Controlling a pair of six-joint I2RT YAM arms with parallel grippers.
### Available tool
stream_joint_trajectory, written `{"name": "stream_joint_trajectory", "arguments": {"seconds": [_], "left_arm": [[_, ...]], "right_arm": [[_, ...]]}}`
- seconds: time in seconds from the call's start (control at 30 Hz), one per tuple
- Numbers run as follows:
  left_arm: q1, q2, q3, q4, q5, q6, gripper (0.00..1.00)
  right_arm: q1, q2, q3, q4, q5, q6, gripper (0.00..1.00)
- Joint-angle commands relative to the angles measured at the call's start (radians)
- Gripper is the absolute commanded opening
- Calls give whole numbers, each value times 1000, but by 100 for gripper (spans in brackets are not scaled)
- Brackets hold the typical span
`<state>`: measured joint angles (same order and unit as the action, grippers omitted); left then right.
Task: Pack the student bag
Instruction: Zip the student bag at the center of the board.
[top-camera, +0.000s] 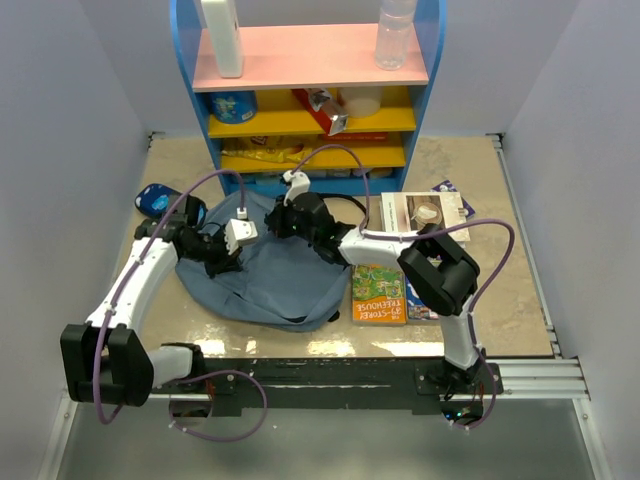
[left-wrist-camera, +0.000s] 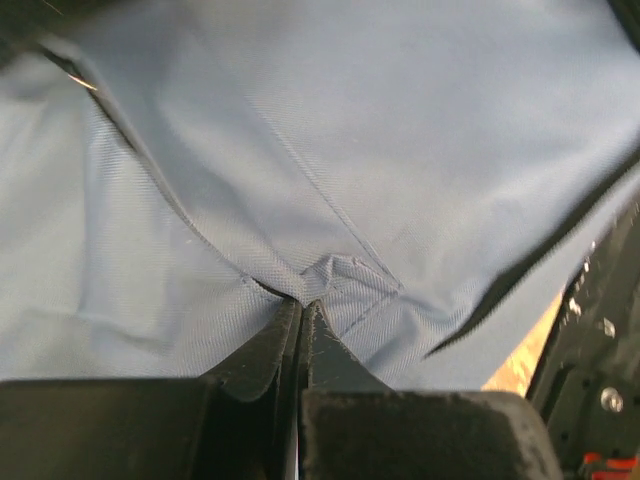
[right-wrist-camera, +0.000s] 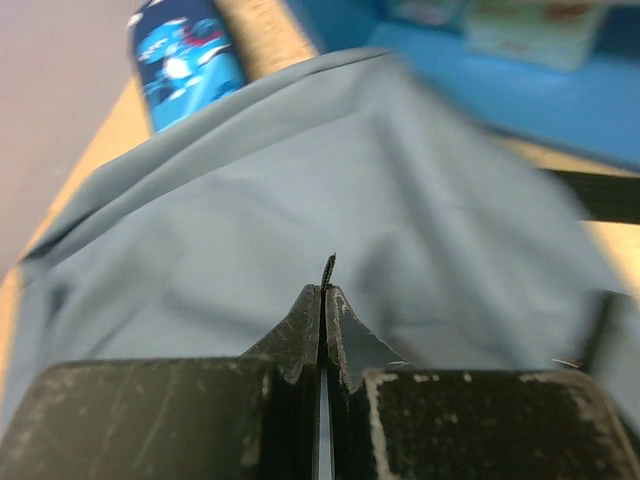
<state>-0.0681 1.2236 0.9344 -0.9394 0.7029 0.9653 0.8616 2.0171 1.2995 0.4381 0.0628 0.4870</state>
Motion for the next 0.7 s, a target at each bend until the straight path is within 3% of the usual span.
{"name": "stream_joint_trajectory", "arguments": {"seconds": [0.0, 0.57, 0.6, 0.67], "left_arm": [[-7, -32, 30, -202, 20, 113, 0], [-7, -10, 67, -375, -19, 265, 0], [-7, -12, 64, -365, -38, 260, 0], [-7, -9, 64, -339, -59, 225, 0]], "right_arm": [[-64, 6, 92, 18, 141, -93, 0], [-125, 135, 233, -160, 293, -148, 1], [-127, 123, 245, -188, 289, -146, 21], [-127, 85, 227, -211, 289, -133, 40]]}}
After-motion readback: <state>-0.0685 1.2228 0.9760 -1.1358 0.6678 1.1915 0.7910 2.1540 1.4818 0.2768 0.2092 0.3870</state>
